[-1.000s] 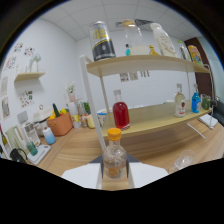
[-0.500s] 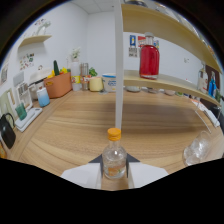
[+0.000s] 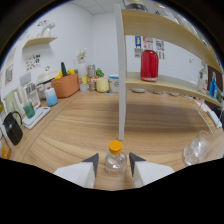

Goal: Make me a cup of Mount Fuji.

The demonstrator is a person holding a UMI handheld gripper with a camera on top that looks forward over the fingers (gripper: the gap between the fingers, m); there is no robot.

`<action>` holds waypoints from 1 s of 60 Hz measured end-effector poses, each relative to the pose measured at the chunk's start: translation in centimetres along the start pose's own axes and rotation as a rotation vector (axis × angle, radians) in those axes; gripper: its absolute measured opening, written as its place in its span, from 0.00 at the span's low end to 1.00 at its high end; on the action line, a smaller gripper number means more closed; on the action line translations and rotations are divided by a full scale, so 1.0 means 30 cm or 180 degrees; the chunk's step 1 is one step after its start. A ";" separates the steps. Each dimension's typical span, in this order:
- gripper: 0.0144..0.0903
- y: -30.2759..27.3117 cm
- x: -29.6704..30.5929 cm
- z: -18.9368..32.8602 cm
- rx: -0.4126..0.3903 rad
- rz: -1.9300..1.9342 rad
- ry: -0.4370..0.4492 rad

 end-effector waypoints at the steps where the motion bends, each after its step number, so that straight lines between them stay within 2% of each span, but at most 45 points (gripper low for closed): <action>1: 0.72 -0.007 -0.005 -0.009 0.0008 -0.0010 -0.0031; 4: 0.94 -0.032 -0.021 -0.053 0.0031 -0.0003 -0.0122; 5: 0.95 -0.044 -0.024 -0.070 0.0045 0.0008 -0.0151; 15: 0.95 -0.189 0.032 -0.298 0.0328 0.0075 -0.0298; 22: 0.95 -0.218 0.166 -0.435 0.0454 0.0029 -0.0239; 28: 0.95 -0.188 0.329 -0.500 0.0442 -0.0002 -0.0089; 39: 0.94 -0.171 0.631 -0.526 0.0387 0.0076 0.0197; 51: 0.94 -0.418 0.874 -0.481 0.0736 0.0090 0.0335; 60: 0.94 -0.556 0.998 -0.367 0.0840 0.0119 0.0348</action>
